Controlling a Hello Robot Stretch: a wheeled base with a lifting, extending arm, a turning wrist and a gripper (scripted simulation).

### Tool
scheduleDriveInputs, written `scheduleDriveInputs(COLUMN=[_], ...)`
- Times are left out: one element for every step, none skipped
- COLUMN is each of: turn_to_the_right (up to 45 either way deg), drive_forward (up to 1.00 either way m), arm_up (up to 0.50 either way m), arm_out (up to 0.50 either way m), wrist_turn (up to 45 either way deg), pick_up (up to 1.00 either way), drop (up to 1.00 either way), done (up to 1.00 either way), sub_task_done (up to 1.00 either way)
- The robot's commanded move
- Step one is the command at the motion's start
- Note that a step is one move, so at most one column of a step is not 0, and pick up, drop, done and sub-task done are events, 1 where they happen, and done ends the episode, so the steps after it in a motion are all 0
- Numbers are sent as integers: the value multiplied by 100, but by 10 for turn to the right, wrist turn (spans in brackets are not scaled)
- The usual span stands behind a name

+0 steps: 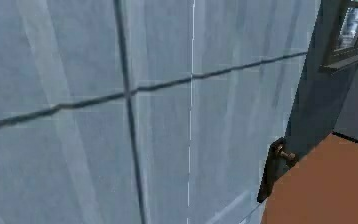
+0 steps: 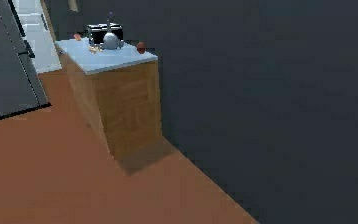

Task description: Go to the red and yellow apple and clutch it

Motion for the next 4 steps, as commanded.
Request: scheduleDriveInputs(turn_to_the_right=[450,450,450,150], drive_forward=[0,0,0,0], arm_up=[0,0,0,0], arm_out=[0,0,0,0], wrist_turn=[0,0,0,0], pick_up=[0,0,0,0], drop=[0,0,0,0], done=[0,0,0,0], sub_task_done=[0,0,0,0])
